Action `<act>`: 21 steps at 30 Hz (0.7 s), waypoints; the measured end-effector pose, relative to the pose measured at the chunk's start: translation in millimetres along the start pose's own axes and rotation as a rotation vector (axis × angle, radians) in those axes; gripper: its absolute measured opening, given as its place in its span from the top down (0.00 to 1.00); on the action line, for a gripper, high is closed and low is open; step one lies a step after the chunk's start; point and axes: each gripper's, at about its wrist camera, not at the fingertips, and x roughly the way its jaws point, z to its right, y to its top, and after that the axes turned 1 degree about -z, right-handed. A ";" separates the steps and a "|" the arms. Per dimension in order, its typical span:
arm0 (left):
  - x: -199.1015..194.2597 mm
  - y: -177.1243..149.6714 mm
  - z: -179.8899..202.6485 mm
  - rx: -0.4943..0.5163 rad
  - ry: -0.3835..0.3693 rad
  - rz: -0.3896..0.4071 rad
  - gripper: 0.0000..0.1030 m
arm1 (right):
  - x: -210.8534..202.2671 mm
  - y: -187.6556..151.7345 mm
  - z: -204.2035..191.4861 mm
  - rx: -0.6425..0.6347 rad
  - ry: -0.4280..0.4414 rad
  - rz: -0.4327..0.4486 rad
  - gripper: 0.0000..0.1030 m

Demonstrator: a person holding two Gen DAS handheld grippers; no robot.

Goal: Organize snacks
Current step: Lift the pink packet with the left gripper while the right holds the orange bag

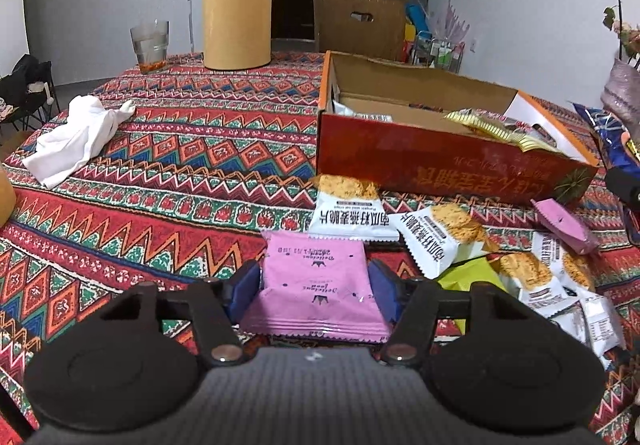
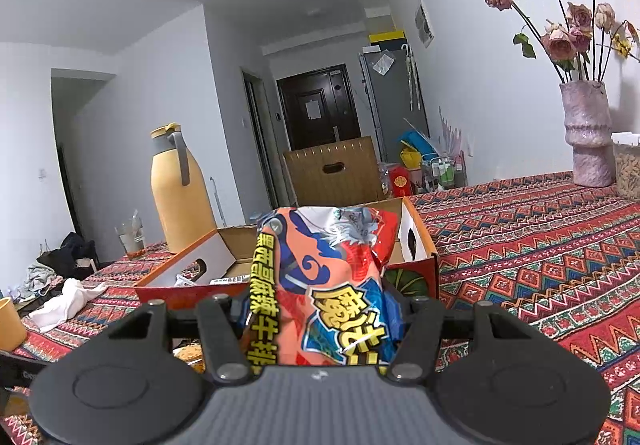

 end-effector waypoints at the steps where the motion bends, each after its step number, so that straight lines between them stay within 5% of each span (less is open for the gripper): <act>1: -2.5 0.4 -0.2 0.000 -0.003 0.006 0.41 | -1.6 -0.3 -0.2 0.001 0.000 0.001 0.44; 10: -0.9 -2.9 -0.1 0.008 -0.003 -0.021 0.40 | -9.9 0.6 -3.1 -0.005 0.006 0.005 0.44; 14: 10.3 -3.5 0.2 0.010 0.015 -0.050 0.29 | -12.8 1.8 -2.0 -0.002 0.008 0.009 0.44; 21: 20.3 -3.9 1.0 -0.004 0.028 -0.069 0.39 | -13.6 2.5 -2.2 -0.002 0.008 0.009 0.44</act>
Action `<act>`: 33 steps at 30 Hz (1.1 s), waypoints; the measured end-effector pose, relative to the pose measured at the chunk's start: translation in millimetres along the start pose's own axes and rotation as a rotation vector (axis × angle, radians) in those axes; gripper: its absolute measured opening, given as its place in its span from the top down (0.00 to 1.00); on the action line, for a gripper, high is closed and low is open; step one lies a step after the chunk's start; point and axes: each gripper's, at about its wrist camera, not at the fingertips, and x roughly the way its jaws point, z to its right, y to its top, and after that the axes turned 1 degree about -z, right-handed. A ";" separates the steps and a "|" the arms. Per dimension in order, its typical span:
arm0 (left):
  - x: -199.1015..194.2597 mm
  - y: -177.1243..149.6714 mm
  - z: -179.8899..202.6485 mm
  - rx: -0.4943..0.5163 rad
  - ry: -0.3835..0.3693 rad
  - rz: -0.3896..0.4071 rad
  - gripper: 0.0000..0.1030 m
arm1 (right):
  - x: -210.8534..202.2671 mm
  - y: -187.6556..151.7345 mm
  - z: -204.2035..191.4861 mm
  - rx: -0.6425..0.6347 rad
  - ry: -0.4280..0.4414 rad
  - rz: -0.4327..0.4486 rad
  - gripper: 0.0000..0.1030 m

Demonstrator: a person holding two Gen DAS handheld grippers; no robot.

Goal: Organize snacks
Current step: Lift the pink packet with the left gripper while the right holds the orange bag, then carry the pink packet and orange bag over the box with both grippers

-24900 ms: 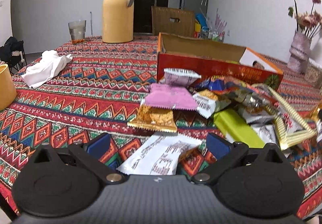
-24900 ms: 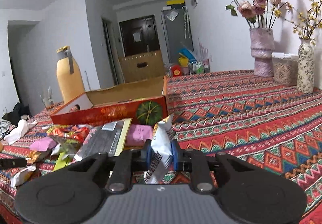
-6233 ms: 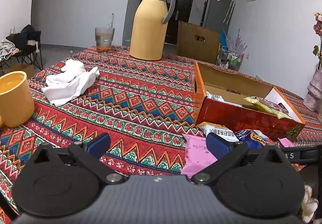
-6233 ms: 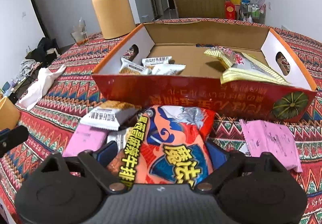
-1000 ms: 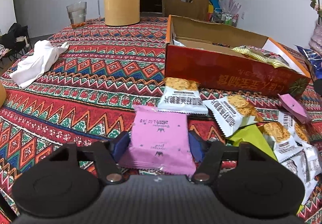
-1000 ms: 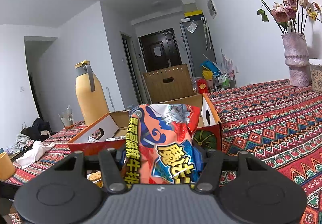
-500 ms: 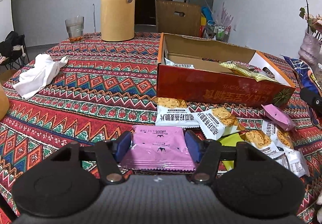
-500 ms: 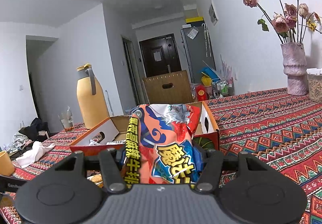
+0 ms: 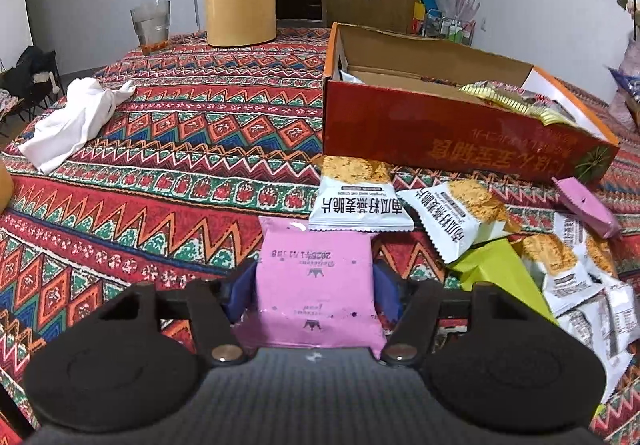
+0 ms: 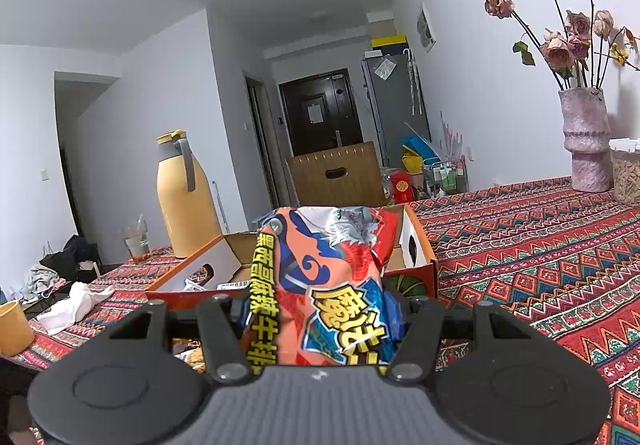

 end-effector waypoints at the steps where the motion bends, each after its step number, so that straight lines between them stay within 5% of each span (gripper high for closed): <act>1: -1.2 -0.7 -0.8 -0.003 -0.007 0.003 0.39 | 0.0 0.0 0.0 0.000 0.000 0.000 0.44; 17: -70.5 29.1 3.3 0.013 -0.075 0.217 0.39 | -2.6 16.8 -7.7 -0.015 0.010 0.024 0.44; 33: -46.6 107.6 39.5 0.023 -0.098 0.292 0.39 | 57.7 67.8 -11.9 -0.050 -0.004 0.022 0.44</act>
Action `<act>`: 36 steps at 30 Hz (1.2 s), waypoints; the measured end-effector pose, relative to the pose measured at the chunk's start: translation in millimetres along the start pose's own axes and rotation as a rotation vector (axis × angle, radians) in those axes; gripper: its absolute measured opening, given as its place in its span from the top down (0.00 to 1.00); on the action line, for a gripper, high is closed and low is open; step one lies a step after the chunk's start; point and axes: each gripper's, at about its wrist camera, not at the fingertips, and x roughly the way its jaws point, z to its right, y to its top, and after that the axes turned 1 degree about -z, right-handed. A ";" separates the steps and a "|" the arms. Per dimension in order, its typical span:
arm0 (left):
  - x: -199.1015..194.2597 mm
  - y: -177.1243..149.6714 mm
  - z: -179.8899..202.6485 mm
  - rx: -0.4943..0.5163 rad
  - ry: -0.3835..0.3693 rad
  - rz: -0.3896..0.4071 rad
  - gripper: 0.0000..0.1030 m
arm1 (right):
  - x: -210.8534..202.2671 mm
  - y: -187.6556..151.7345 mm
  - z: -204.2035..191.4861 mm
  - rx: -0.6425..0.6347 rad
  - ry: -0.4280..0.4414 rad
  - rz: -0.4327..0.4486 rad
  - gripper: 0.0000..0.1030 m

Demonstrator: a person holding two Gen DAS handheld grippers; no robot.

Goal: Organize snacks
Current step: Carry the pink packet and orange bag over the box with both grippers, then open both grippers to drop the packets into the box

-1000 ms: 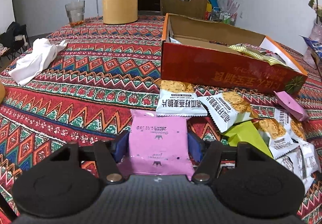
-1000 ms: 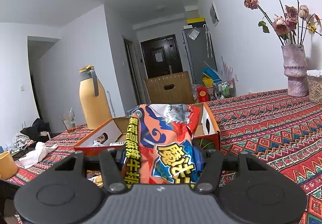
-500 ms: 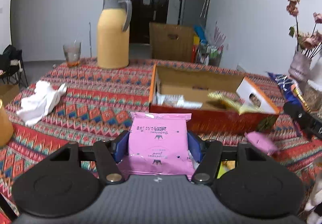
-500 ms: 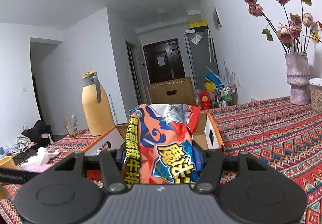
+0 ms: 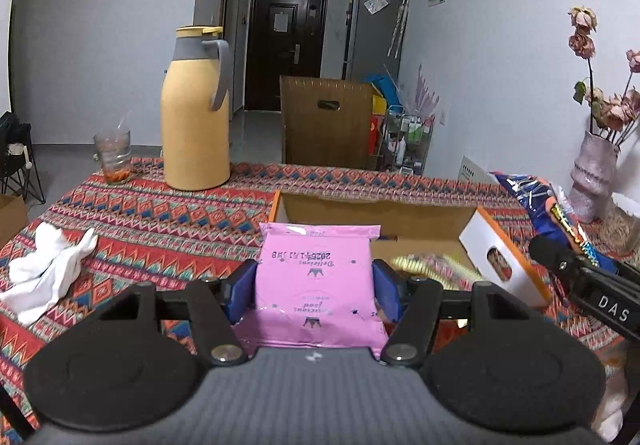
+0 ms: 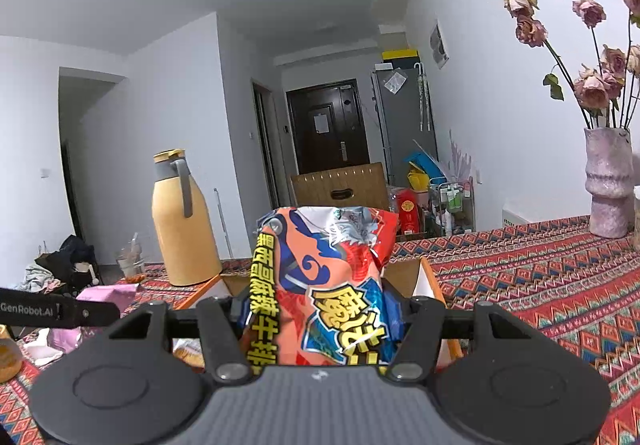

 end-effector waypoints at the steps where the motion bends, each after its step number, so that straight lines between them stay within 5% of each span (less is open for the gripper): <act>1: 4.4 3.8 2.0 -0.003 0.000 0.005 0.39 | 4.9 3.1 1.3 0.002 -0.003 -0.002 0.44; 11: 58.8 24.8 16.1 -0.047 0.004 0.013 0.39 | 55.5 16.8 7.7 0.018 -0.026 -0.032 0.44; 28: 90.3 3.3 2.0 -0.075 -0.008 -0.004 0.38 | 89.0 -12.7 17.7 0.045 -0.025 -0.133 0.44; 29: 87.8 2.8 1.4 -0.078 -0.008 0.009 0.36 | 88.2 -13.3 17.3 0.045 -0.024 -0.136 0.42; 31: 83.7 2.6 0.2 -0.086 -0.005 0.027 0.13 | 85.3 -12.9 15.1 0.040 -0.029 -0.134 0.38; 33: 78.9 2.6 0.0 -0.091 0.009 0.051 0.02 | 86.2 -10.6 15.0 0.042 -0.029 -0.133 0.19; 36: 75.5 3.9 -3.0 -0.114 0.007 0.058 0.00 | 79.0 -9.5 17.8 0.060 -0.040 -0.118 0.00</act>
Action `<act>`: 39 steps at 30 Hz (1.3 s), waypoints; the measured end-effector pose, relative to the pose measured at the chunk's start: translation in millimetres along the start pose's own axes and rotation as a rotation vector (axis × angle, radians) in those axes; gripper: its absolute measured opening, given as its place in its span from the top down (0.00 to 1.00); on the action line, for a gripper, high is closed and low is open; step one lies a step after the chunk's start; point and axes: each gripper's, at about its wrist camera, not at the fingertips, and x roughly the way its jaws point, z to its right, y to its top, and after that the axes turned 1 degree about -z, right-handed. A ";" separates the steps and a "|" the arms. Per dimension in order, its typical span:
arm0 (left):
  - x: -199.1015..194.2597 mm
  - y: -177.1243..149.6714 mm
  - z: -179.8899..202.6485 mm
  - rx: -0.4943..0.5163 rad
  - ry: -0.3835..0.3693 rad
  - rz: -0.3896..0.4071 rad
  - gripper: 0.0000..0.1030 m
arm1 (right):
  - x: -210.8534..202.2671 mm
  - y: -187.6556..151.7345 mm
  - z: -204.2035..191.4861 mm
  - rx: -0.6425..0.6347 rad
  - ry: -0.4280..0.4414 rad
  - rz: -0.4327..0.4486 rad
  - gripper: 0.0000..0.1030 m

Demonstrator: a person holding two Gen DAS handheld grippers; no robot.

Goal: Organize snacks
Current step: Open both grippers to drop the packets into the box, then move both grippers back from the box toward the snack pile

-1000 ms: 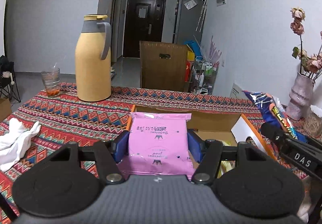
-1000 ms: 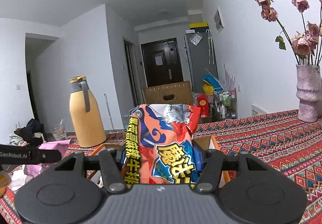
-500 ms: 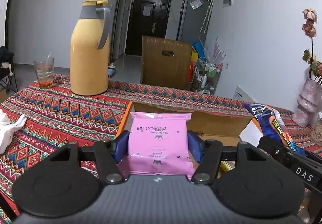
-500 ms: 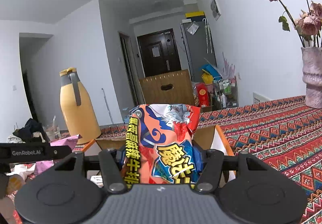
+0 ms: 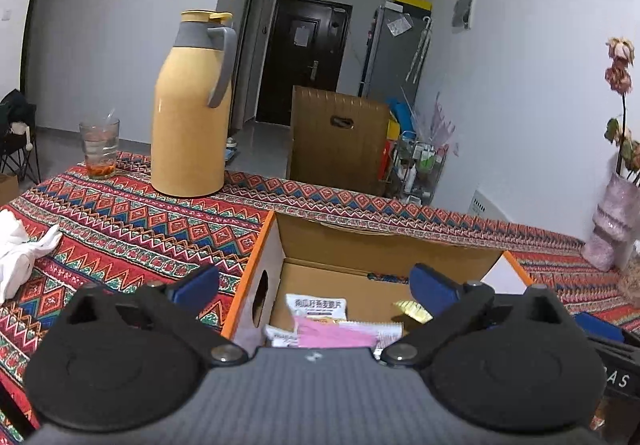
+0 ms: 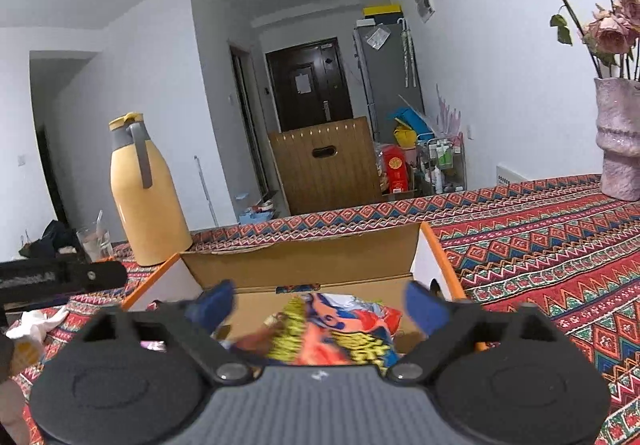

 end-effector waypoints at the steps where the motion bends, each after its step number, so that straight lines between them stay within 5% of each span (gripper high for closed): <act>1: -0.2 0.1 -0.6 -0.005 0.001 -0.002 0.00 | 0.0 0.0 0.0 0.000 0.000 0.000 0.00; 26: -6.5 0.7 0.8 -0.020 -0.004 -0.005 0.00 | -6.2 3.2 2.9 0.017 -0.034 -0.011 0.00; 39: -49.0 10.1 -1.0 -0.020 0.010 0.017 0.00 | -38.7 22.2 -3.9 -0.004 -0.021 0.042 0.00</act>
